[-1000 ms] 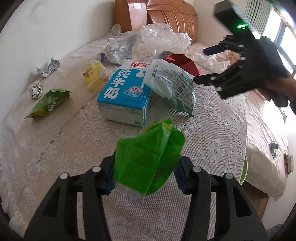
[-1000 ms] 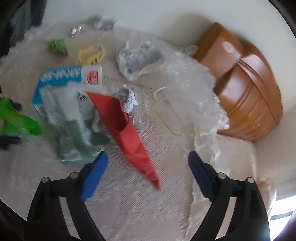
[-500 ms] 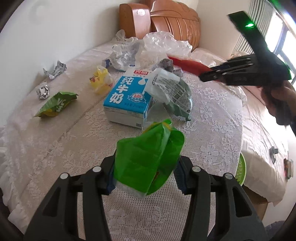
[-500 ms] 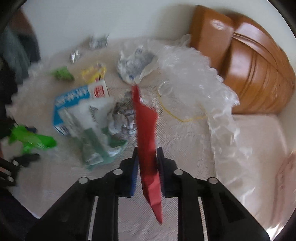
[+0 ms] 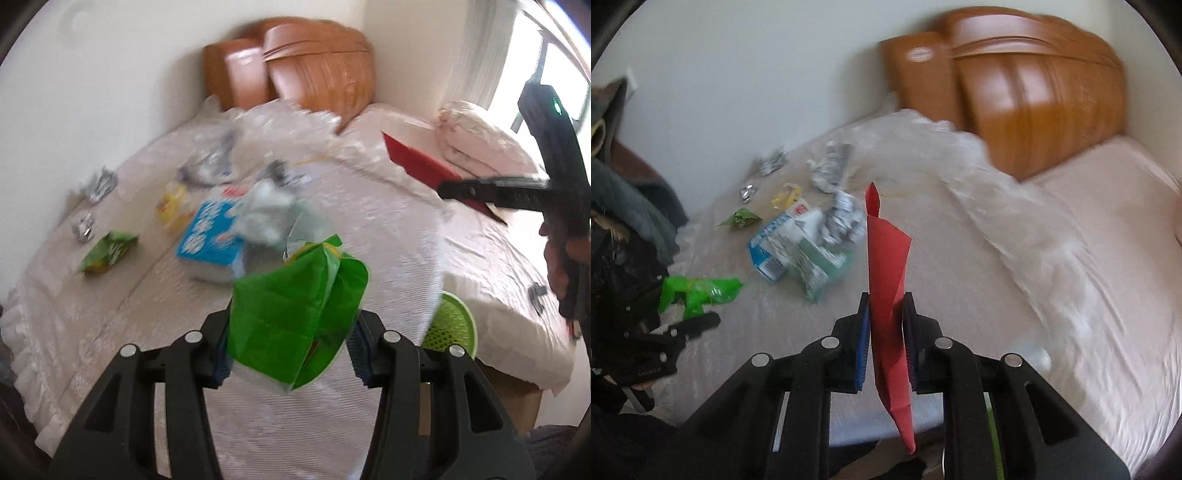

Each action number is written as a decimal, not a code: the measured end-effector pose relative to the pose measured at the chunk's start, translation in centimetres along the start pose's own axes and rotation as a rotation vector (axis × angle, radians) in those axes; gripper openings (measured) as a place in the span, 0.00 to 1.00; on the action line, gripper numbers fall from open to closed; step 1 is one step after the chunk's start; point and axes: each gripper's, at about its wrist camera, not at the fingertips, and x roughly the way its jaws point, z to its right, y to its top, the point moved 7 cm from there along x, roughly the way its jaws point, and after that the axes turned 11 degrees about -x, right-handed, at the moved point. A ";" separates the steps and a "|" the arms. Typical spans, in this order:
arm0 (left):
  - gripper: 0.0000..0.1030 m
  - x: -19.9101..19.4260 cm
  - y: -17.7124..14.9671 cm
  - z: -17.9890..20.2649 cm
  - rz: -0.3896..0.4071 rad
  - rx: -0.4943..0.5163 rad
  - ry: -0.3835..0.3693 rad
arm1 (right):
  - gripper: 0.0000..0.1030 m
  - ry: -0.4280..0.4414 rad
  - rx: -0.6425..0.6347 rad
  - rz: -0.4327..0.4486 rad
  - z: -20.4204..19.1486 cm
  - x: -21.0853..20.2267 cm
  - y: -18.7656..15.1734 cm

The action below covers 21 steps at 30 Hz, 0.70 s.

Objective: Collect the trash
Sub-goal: 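Carry both items to the green wastebasket and release them from both tools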

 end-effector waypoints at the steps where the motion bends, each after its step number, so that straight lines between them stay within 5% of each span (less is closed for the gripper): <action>1: 0.47 -0.2 0.2 1.0 0.001 0.019 -0.016 | 0.17 -0.015 0.022 -0.006 0.8 -1.1 -1.2; 6: 0.47 0.1 0.6 8.4 -0.006 0.144 -0.124 | 0.18 -0.144 0.118 -0.112 5.3 -4.7 -9.3; 8: 0.47 0.6 0.3 12.0 -0.020 0.206 -0.165 | 0.27 -0.164 0.153 -0.161 6.6 -4.7 -12.3; 10: 0.47 1.0 0.0 15.1 -0.036 0.257 -0.205 | 0.78 -0.256 0.197 -0.192 8.5 -4.9 -15.4; 12: 0.47 1.7 -0.8 18.8 -0.066 0.312 -0.246 | 0.92 -0.337 0.229 -0.188 9.9 -5.7 -17.2; 21: 0.51 5.2 -3.7 28.9 -0.189 0.384 -0.311 | 0.98 -0.475 0.334 -0.134 15.9 -12.2 -21.4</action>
